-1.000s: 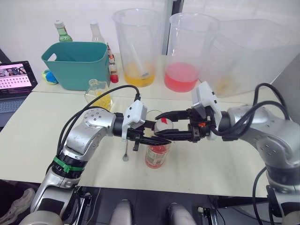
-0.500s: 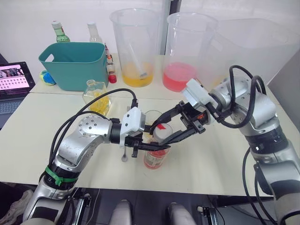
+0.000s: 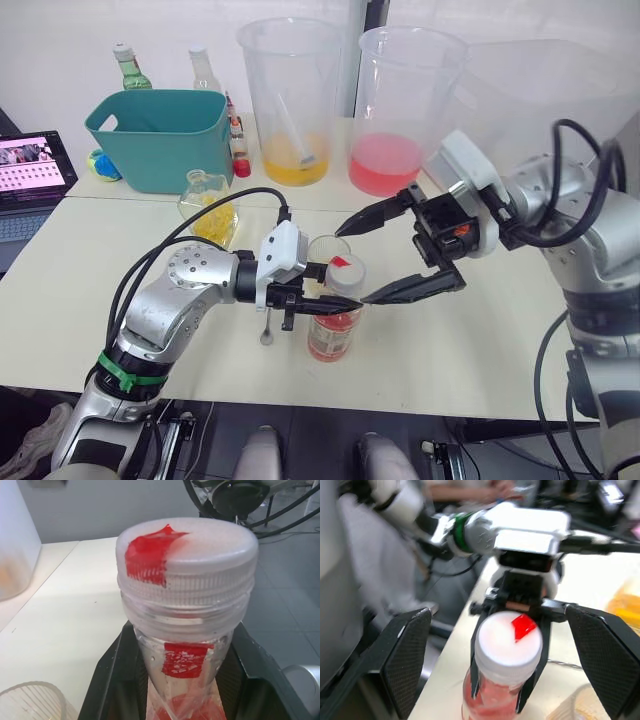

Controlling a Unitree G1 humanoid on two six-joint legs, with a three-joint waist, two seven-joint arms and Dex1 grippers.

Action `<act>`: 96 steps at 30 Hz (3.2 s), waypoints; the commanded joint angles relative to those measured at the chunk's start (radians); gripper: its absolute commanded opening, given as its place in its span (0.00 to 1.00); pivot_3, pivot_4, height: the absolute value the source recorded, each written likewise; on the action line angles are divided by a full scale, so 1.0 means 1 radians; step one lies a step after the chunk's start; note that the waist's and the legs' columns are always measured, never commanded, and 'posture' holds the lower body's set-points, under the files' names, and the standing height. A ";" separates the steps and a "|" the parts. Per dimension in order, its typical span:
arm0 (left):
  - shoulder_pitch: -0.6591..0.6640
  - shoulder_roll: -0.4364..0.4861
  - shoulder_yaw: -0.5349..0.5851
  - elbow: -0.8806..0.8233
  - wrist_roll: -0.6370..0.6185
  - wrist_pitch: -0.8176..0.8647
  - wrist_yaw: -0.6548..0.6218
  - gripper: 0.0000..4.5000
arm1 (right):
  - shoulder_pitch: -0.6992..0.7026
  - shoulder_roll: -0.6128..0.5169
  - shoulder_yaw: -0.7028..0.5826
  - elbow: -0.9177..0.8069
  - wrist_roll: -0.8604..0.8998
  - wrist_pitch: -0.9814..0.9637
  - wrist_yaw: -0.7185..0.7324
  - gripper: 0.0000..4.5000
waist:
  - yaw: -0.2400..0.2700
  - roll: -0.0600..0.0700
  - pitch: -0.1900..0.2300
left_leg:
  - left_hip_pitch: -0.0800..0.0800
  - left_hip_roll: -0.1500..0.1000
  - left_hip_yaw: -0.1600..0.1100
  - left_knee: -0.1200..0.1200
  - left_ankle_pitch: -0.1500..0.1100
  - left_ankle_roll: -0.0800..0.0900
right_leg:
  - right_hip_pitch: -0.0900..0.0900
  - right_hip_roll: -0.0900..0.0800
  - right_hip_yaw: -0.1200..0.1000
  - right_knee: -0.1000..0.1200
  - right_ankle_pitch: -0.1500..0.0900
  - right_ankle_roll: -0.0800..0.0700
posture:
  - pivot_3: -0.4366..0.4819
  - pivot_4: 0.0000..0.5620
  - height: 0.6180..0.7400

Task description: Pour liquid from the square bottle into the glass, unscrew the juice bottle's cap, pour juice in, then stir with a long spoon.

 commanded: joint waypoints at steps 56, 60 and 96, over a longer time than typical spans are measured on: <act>-0.068 -0.032 -0.030 0.099 0.064 0.019 -0.038 0.31 | 0.107 -0.038 0.111 -0.128 0.007 -0.129 -0.135 0.38 | 0.009 0.000 0.000 | -0.002 0.000 -0.001 0.000 0.000 0.000 | 0.002 0.000 0.000 -0.008 0.000 0.001 | 0.48 0.27 0.89; -0.065 -0.031 -0.030 0.094 0.062 0.020 -0.031 0.31 | 0.104 -0.023 0.104 -0.113 -0.015 -0.140 -0.117 0.38 | 0.008 0.000 0.000 | -0.002 0.000 -0.002 0.000 0.000 0.000 | 0.002 0.001 -0.001 -0.008 0.000 0.001 | 0.48 0.27 0.89; -0.023 -0.029 -0.017 0.078 0.045 0.008 -0.026 0.31 | 0.165 -0.223 -0.365 0.376 -0.092 -0.087 -0.200 0.38 | 0.006 0.000 0.000 | -0.001 0.000 -0.001 0.000 0.000 0.000 | 0.003 0.000 0.000 -0.008 0.000 0.001 | 0.48 0.27 0.89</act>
